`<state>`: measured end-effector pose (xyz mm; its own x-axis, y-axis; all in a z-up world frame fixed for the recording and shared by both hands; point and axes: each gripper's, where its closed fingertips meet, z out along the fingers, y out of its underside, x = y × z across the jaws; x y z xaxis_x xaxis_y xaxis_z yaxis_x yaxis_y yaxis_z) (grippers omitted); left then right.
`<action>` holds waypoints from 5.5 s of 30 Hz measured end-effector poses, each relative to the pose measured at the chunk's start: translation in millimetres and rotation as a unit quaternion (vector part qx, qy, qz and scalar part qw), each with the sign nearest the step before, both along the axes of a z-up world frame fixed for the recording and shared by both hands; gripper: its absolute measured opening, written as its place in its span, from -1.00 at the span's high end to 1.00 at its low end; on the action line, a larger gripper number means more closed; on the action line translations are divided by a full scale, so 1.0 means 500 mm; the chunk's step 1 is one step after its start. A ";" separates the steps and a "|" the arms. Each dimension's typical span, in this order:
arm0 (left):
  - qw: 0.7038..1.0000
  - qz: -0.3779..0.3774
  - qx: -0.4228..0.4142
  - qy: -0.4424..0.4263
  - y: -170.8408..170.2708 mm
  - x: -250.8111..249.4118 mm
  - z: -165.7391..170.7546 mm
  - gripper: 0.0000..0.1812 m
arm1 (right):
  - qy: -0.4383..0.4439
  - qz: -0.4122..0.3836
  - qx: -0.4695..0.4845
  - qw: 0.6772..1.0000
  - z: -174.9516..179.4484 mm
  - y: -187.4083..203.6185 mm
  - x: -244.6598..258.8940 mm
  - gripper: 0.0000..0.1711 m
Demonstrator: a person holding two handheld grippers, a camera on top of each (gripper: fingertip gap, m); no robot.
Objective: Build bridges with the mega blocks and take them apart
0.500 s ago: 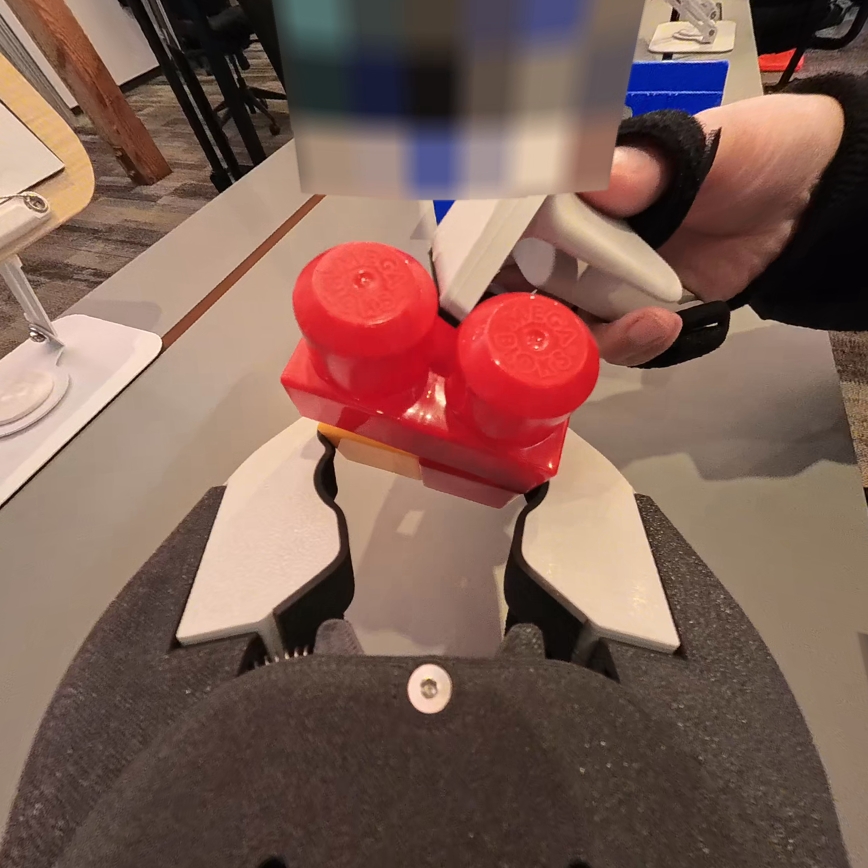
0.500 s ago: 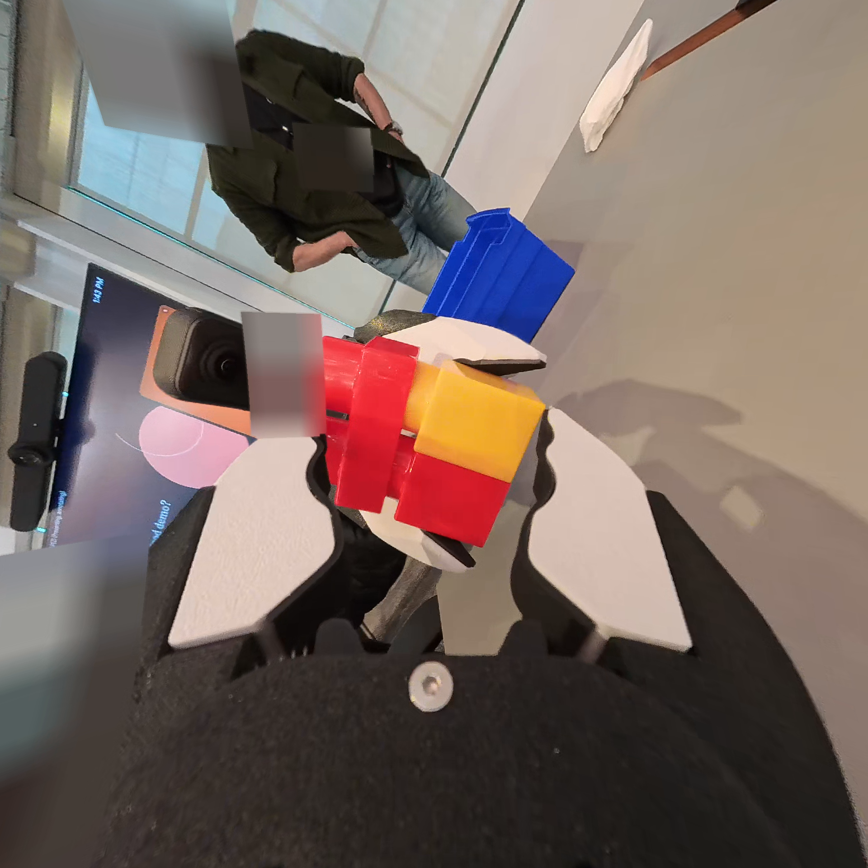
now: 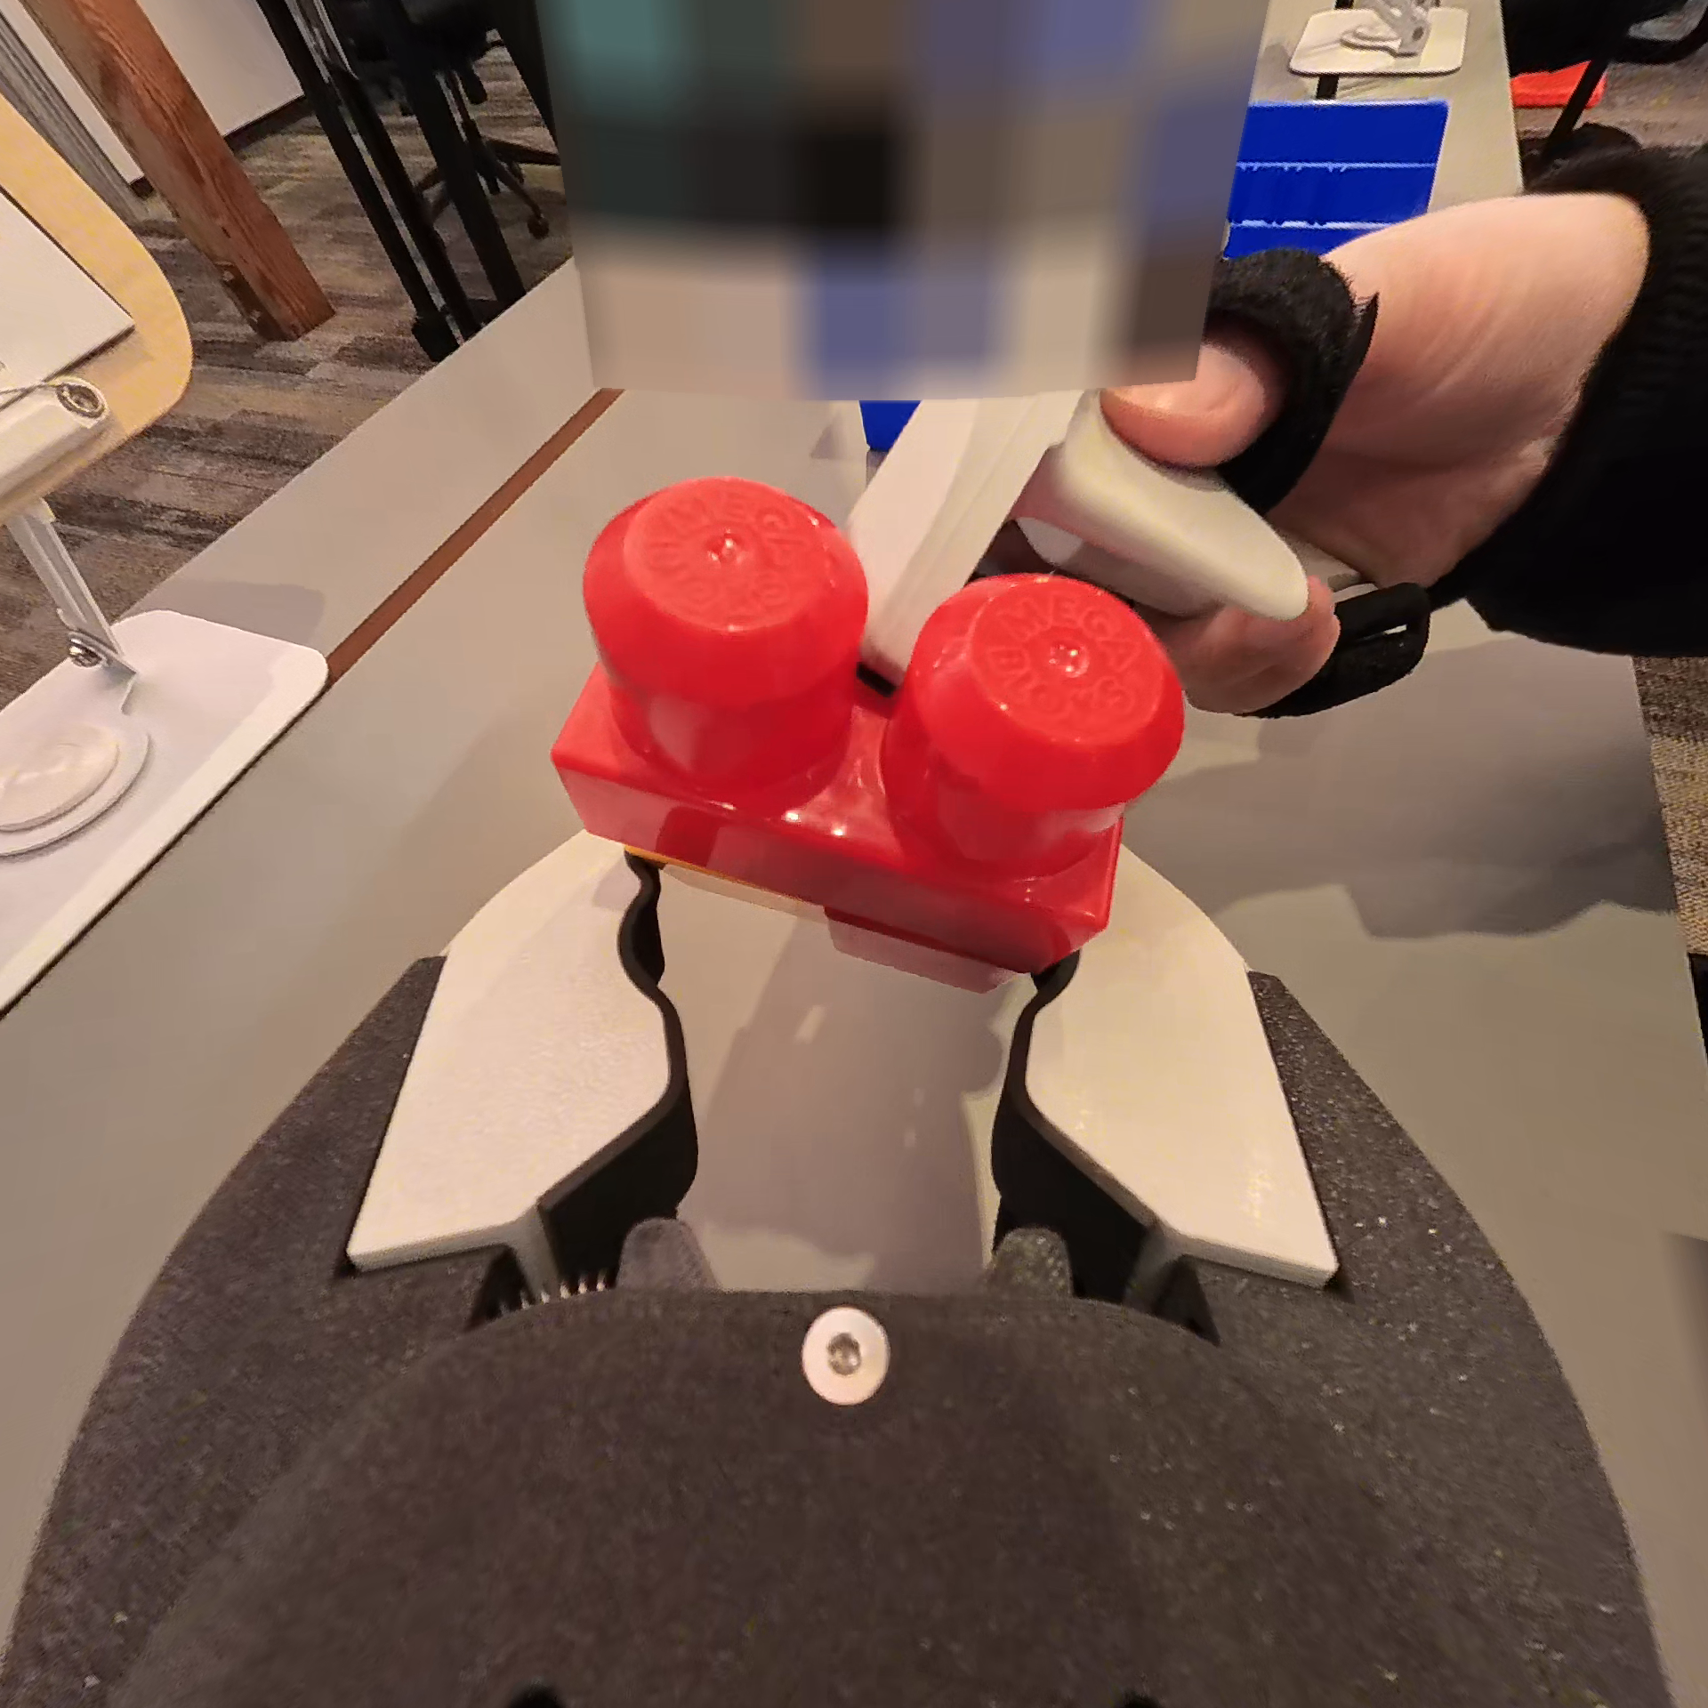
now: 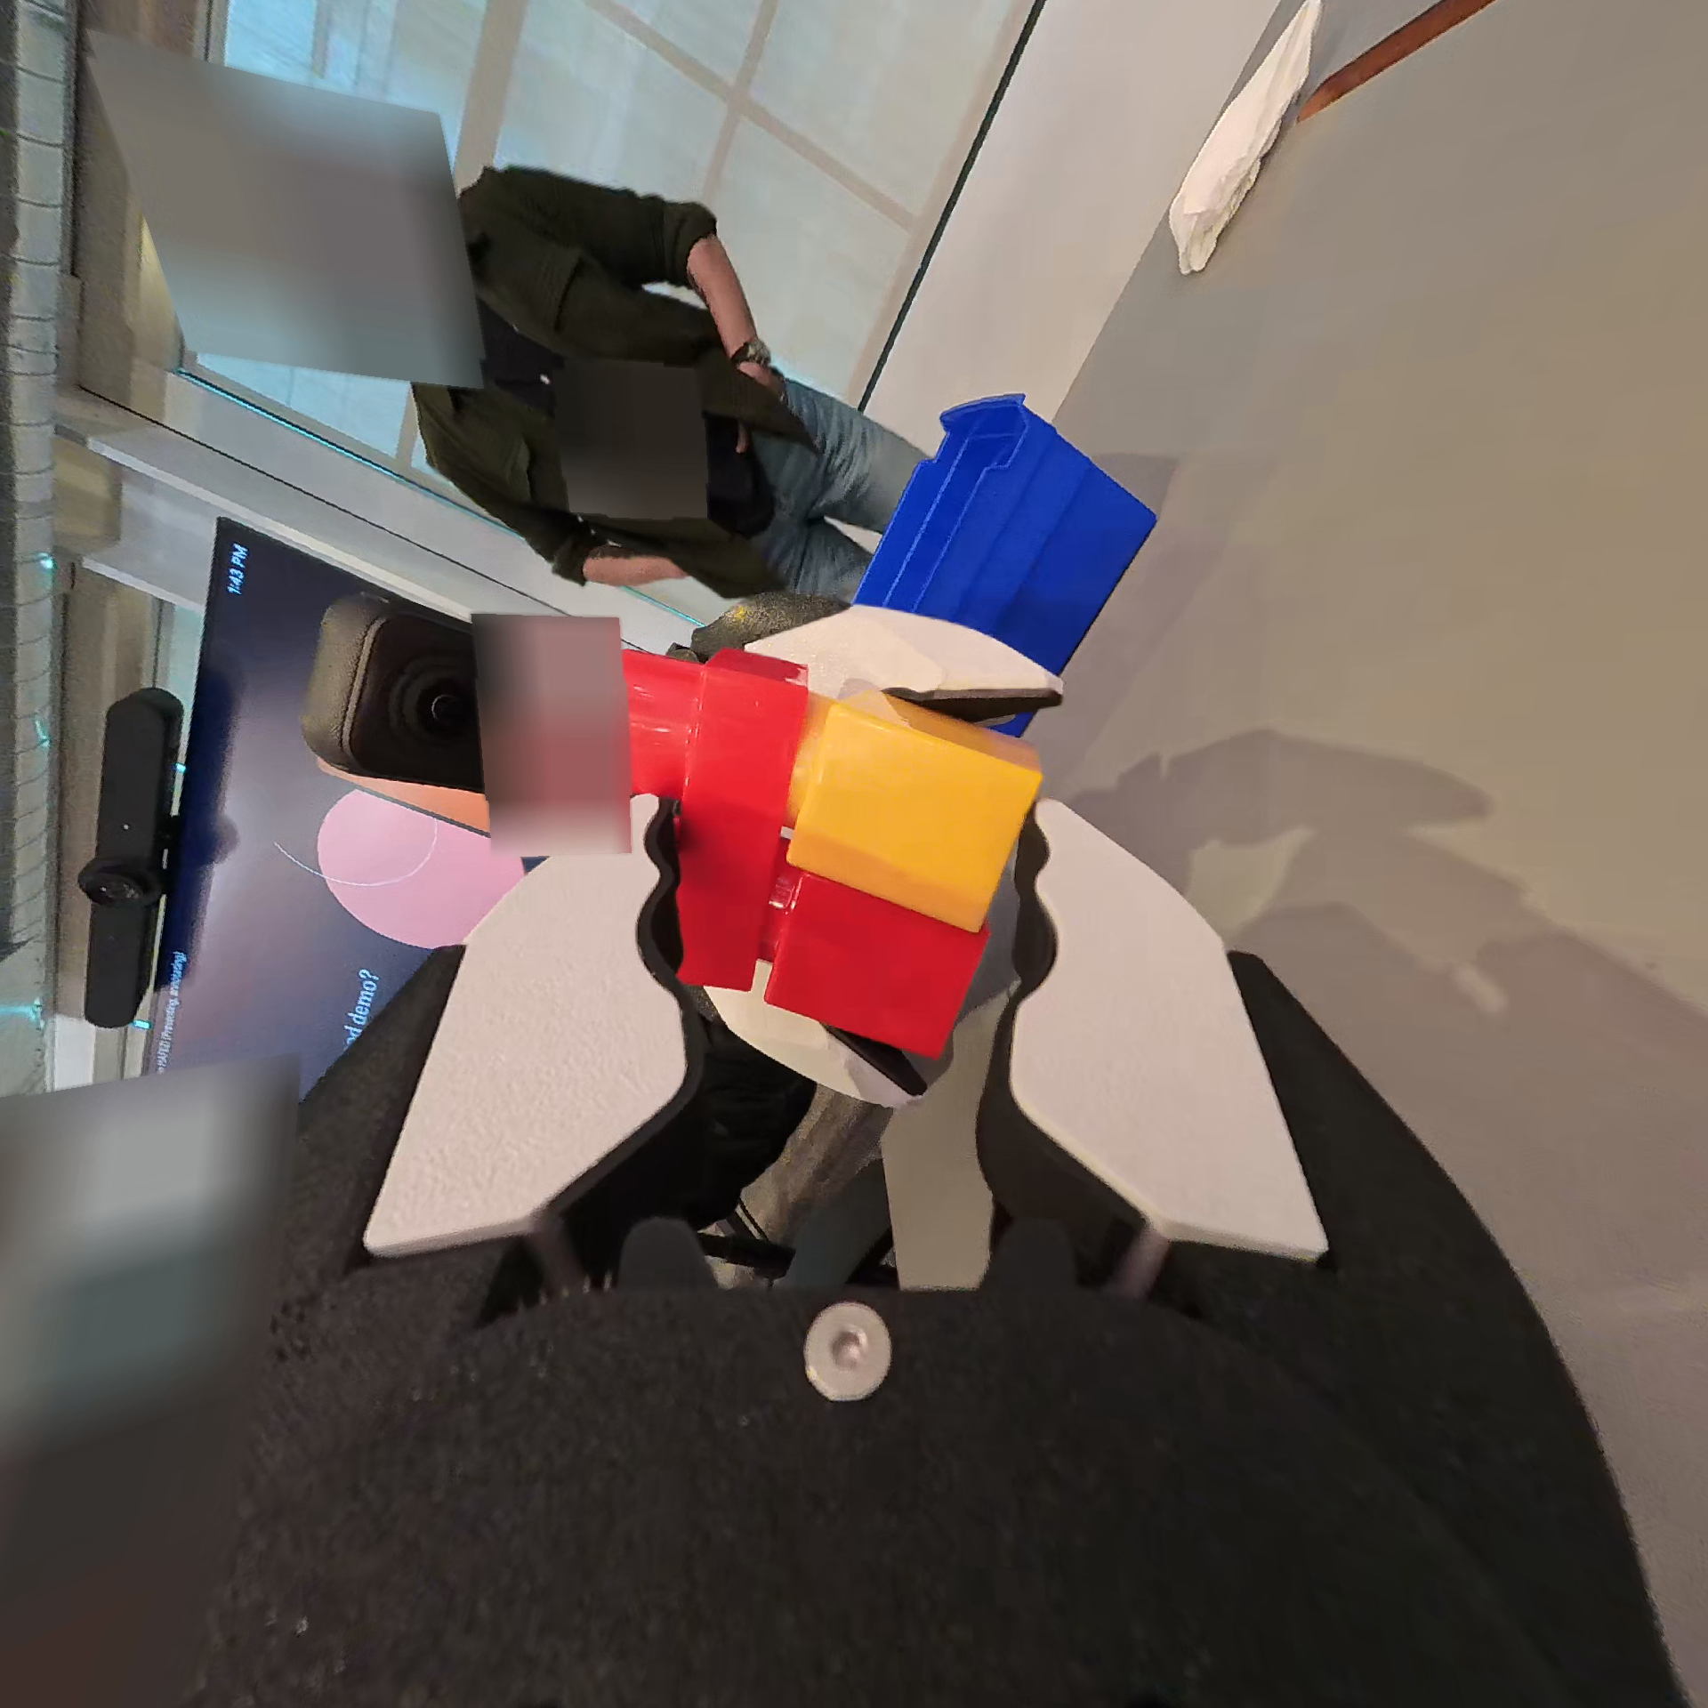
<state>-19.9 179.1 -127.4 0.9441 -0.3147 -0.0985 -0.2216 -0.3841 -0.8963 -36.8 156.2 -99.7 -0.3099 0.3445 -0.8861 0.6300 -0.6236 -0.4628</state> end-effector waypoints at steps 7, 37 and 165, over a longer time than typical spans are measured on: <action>1.000 -0.004 -0.002 0.000 0.001 0.002 -0.001 0.12 | -0.002 0.005 -0.007 1.000 0.000 0.001 0.002 0.20; 0.999 0.037 -0.019 0.018 0.007 -0.014 -0.010 0.12 | 0.094 -0.037 0.359 0.928 -0.045 0.059 -0.002 1.00; 0.987 0.138 -0.043 0.069 0.052 -0.034 -0.063 0.13 | 0.082 -0.033 0.539 0.837 0.041 0.055 -0.023 0.86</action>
